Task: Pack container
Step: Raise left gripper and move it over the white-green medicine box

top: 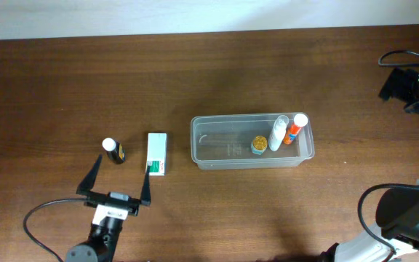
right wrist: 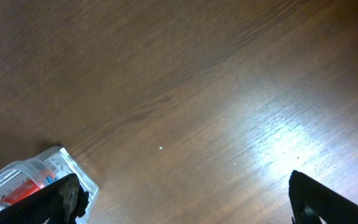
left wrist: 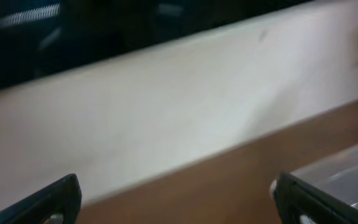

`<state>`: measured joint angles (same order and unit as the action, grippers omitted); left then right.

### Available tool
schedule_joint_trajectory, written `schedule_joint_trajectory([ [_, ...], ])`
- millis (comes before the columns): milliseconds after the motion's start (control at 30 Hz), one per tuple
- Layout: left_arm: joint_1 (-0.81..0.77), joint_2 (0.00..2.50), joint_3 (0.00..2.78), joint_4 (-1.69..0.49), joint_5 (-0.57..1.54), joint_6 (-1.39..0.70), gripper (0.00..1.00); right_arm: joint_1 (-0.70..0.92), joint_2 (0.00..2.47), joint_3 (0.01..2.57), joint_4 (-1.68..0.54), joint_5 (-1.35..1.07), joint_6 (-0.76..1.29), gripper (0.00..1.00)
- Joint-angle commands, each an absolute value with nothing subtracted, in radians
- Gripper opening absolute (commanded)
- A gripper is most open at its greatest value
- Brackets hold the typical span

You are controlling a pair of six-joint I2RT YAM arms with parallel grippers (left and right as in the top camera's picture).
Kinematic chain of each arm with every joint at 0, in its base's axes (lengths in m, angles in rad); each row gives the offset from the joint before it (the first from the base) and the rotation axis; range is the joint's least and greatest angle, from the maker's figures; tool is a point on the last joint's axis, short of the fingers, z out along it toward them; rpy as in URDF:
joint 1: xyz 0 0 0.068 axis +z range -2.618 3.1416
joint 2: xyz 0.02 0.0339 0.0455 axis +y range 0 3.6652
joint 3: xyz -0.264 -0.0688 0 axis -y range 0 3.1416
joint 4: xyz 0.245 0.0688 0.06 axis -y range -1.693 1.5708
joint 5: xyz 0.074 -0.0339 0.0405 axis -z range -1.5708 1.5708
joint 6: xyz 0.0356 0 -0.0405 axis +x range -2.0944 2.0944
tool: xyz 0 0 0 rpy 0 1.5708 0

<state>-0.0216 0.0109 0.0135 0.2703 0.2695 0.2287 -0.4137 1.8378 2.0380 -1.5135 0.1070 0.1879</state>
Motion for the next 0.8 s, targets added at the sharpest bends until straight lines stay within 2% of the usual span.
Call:
schedule_joint_trajectory([
  [0, -0.024, 0.015, 0.048, 0.267, 0.373, 0.234, 0.99, -0.419, 1.841, 2.034, -1.511, 0.102, 0.2, 0.98],
  [167, -0.02, 0.119, 0.214, 0.068, 0.337, 0.234, 0.99, -0.419, 1.841, 2.034, -1.511, 0.102, 0.2, 0.98],
  [333, -0.021, 0.382, 0.506, -0.17, 0.301, 0.234, 0.99, -0.419, 1.841, 2.034, -1.511, 0.102, 0.2, 0.98],
  [433, -0.021, 0.553, 0.687, -0.268, 0.424, 0.234, 0.99, -0.419, 1.841, 2.034, -1.511, 0.102, 0.2, 0.98],
  [567, -0.021, 0.684, 0.8, -0.286, 0.572, 0.234, 0.99, -0.419, 1.841, 2.034, -1.511, 0.102, 0.2, 0.98],
  [667, -0.022, 0.76, 0.853, -0.306, 0.607, 0.233, 0.99, -0.419, 1.841, 2.034, -1.511, 0.102, 0.2, 0.98],
  [767, -0.022, 0.867, 0.953, -0.434, 0.587, 0.225, 0.99, -0.419, 1.841, 2.034, -1.511, 0.102, 0.2, 0.99],
])
